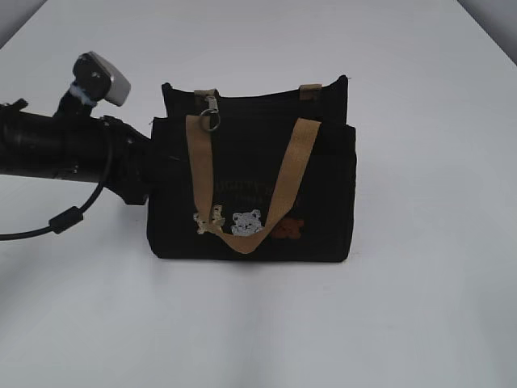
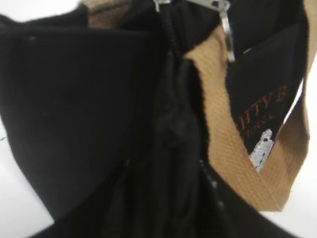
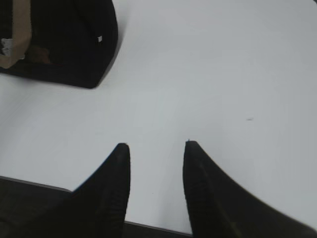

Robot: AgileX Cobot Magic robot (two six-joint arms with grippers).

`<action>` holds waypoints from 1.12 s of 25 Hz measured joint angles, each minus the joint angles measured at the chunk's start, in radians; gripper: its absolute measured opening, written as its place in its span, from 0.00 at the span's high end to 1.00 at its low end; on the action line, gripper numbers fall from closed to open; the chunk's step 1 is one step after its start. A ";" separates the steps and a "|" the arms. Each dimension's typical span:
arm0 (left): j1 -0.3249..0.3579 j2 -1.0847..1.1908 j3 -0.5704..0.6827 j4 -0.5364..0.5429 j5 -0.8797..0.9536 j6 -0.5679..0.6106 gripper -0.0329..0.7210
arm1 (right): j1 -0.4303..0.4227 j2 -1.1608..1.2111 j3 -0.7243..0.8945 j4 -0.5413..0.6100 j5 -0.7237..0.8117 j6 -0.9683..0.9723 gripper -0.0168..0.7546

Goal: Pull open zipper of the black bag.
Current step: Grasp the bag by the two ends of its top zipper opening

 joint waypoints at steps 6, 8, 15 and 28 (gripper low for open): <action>-0.041 0.011 -0.010 -0.006 -0.039 0.001 0.87 | 0.000 0.375 -0.023 0.551 -0.290 -0.397 0.60; -0.042 0.011 -0.010 -0.007 -0.041 0.001 0.87 | 0.000 0.563 -0.039 0.806 -0.341 -0.620 0.60; -0.042 0.011 -0.012 -0.007 -0.042 0.001 0.87 | 0.059 1.213 -0.298 1.269 -0.295 -0.979 0.60; -0.043 0.011 -0.012 -0.007 -0.042 0.001 0.87 | 0.335 1.832 -0.785 1.235 -0.312 -0.747 0.60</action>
